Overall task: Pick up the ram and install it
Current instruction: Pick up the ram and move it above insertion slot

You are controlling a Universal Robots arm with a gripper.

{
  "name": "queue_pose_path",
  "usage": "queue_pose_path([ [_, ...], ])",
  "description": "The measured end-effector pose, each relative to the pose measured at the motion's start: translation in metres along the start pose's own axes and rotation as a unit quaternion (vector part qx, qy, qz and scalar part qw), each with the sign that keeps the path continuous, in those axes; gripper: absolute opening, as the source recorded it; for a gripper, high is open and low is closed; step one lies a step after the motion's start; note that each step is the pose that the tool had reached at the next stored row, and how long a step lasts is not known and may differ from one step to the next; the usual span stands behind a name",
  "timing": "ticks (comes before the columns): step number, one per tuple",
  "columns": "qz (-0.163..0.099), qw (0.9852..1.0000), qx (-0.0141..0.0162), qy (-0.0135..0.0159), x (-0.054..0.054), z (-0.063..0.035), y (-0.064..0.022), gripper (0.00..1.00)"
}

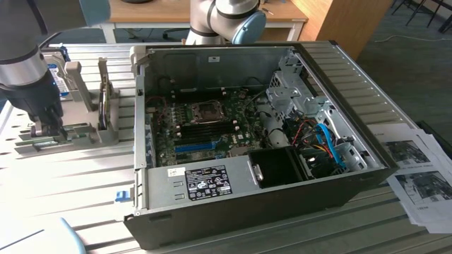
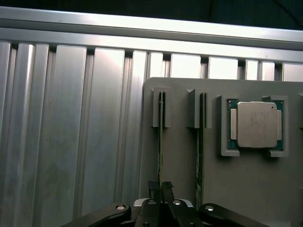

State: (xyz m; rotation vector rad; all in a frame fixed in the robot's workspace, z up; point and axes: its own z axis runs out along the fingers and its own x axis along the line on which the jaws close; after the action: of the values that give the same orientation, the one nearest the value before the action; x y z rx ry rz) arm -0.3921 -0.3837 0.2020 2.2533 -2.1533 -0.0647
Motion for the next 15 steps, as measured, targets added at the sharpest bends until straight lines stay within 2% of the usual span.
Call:
queue_pose_path([
  [15, 0.006, 1.0000, 0.0000, 0.0001, -0.0001, -0.0103, 0.0004, 0.11],
])
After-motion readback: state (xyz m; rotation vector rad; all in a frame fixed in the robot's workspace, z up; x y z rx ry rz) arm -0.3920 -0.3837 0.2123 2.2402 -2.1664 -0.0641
